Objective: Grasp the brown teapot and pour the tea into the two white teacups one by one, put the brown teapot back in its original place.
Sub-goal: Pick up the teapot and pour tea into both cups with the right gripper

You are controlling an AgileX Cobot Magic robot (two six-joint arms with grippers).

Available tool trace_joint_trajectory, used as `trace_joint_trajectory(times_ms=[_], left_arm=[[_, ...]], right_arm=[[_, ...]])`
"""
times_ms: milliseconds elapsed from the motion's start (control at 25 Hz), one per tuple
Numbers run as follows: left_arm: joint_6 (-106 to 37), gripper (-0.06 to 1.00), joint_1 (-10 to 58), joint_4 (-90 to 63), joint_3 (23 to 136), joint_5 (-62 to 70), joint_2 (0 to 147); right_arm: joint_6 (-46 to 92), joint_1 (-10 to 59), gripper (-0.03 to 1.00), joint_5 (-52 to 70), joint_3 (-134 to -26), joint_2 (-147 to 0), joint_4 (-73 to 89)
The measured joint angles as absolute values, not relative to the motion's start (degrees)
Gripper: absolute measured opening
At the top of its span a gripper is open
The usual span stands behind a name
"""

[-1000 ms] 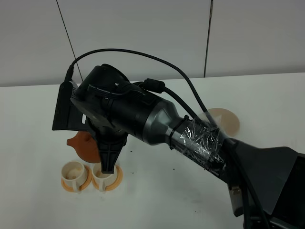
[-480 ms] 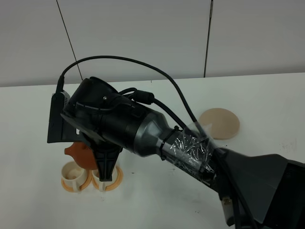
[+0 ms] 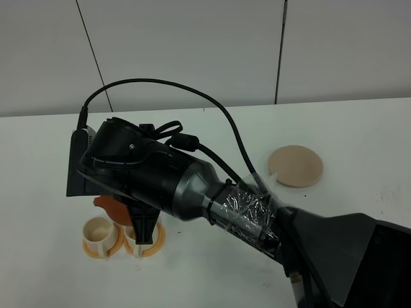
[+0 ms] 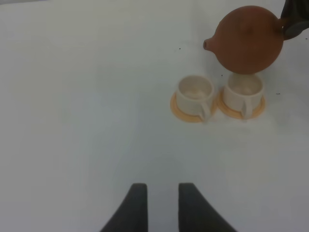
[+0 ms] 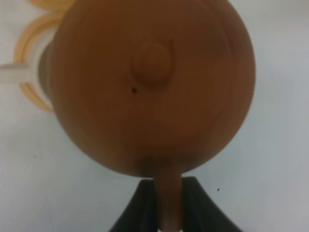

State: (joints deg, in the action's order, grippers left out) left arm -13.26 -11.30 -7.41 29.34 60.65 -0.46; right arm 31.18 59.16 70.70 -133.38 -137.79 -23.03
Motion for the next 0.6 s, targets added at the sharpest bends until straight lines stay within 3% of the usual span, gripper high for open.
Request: trace_joint_trajectory(times_ms=[600], left_arm=[[-13.3,0.23,-11.3,-7.4,29.3,60.6,-0.5]], right_arm=[[31.0,60.6,0.10,70.6,-133.4,-137.8,-26.0]])
